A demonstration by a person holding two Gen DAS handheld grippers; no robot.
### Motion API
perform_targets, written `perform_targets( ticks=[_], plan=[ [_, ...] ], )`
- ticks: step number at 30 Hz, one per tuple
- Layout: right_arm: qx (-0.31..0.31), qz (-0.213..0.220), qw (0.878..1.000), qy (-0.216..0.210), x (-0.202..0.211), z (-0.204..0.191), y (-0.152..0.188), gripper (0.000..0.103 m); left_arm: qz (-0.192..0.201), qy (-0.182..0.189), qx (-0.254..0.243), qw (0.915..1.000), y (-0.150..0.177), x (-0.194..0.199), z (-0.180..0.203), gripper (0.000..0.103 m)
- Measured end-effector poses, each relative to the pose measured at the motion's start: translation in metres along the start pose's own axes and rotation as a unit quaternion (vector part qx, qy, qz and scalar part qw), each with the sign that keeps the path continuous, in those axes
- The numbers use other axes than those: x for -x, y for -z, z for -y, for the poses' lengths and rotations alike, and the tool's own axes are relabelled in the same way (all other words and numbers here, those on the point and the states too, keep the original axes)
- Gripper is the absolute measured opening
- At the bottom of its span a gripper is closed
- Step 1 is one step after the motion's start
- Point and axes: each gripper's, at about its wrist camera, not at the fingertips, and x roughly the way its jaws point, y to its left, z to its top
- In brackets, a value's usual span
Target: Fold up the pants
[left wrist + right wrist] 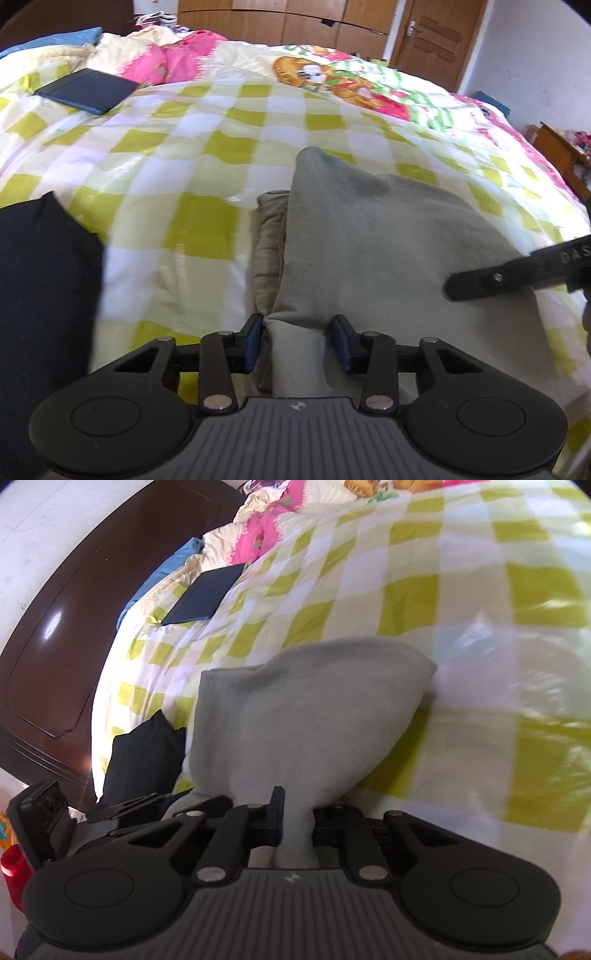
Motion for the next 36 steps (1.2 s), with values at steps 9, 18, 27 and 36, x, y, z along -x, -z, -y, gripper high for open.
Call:
perform_targets(
  ticks=[9, 18, 27, 36],
  plan=[
    [-0.027, 0.046, 0.996, 0.077, 0.089, 0.055, 0.008, 0.011, -0.001, 0.084, -0.030, 0.9961, 0.003, -0.017, 0.094, 0.050],
    [-0.049, 0.095, 0.984, 0.143, 0.156, 0.117, 0.011, 0.012, -0.018, 0.131, -0.063, 0.9892, -0.014, -0.053, 0.186, 0.050],
    [-0.053, 0.123, 0.978, 0.161, 0.177, 0.158, 0.005, 0.013, -0.027, 0.122, -0.088, 0.9882, -0.023, -0.074, 0.235, 0.051],
    [-0.039, 0.157, 0.965, 0.209, 0.200, 0.155, 0.023, 0.029, -0.023, 0.097, -0.096, 0.9904, -0.021, -0.069, 0.242, 0.057]
  ],
)
